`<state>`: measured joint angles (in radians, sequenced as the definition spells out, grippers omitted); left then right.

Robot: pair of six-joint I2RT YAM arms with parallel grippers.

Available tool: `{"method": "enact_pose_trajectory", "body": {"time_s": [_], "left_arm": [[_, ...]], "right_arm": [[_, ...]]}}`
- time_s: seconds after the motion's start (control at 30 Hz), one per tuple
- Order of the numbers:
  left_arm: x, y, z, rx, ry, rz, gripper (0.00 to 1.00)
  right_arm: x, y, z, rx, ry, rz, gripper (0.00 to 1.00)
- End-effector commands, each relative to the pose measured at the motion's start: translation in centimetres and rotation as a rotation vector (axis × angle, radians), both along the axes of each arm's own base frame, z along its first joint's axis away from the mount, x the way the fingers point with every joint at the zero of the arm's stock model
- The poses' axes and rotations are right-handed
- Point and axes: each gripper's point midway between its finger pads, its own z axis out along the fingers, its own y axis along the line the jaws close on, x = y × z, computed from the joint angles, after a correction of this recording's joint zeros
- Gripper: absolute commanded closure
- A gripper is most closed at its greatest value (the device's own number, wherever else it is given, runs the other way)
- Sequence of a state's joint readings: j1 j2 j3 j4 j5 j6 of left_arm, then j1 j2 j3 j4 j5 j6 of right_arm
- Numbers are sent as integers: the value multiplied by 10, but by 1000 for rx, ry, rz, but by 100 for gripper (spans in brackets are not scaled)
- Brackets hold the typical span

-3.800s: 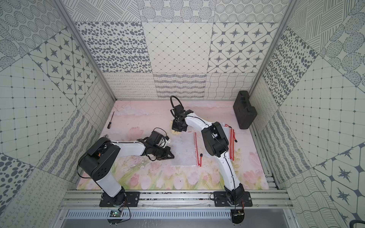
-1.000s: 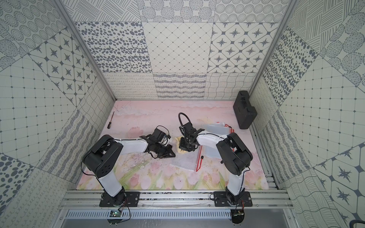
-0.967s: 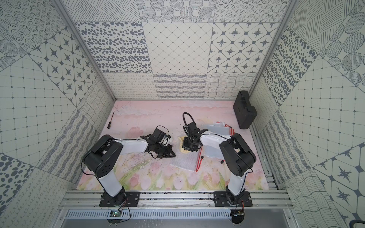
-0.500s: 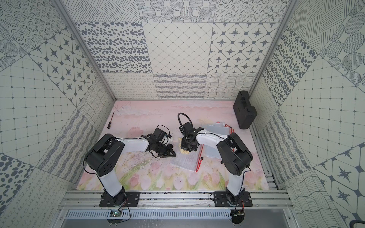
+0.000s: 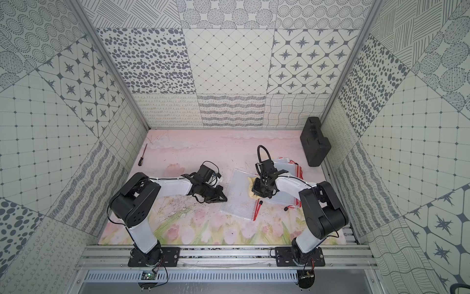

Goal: Wipe the document bag
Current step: Wipe the dirt from the document bag.

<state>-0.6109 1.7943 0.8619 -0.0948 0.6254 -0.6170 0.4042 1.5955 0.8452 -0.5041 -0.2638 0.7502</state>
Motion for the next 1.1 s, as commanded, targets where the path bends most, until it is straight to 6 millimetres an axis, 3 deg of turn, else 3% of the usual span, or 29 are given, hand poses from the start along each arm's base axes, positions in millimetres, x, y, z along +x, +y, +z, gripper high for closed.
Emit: {"method": "enact_pose_trajectory", "body": {"time_s": [0.0, 0.07, 0.23, 0.3, 0.4, 0.5, 0.63, 0.73, 0.8, 0.87, 0.97, 1.07], "left_arm": [[-5, 26, -26, 164, 25, 37, 100], [-5, 27, -25, 166, 24, 42, 100], [-2, 27, -21, 171, 13, 52, 100], [-1, 28, -21, 178, 11, 55, 100], [-1, 29, -21, 184, 11, 62, 100], [1, 31, -21, 191, 9, 73, 100], [5, 38, -22, 199, 7, 113, 100], [14, 43, -16, 162, -5, 194, 100], [21, 48, -10, 109, -11, 264, 100], [27, 53, -5, 76, -15, 326, 100], [32, 54, 1, 69, -23, 361, 100], [34, 58, 2, 75, -20, 411, 100]], "right_arm": [[-40, -31, -25, -201, 135, 28, 100], [-34, -6, -20, -194, 102, 59, 100], [-33, 89, -24, -92, 94, 202, 100], [-35, 109, -28, -72, 99, 229, 100], [-38, 104, -31, -81, 97, 220, 100], [-42, 64, -34, -143, 115, 183, 100], [-52, -5, -37, -182, 150, 82, 100], [-52, -32, -29, -233, 138, 47, 100], [-46, -26, -19, -244, 112, 62, 100], [-35, -5, -5, -236, 60, 88, 100], [-23, 47, 10, -182, 1, 153, 100], [-22, 102, 12, -141, -10, 241, 100]]}}
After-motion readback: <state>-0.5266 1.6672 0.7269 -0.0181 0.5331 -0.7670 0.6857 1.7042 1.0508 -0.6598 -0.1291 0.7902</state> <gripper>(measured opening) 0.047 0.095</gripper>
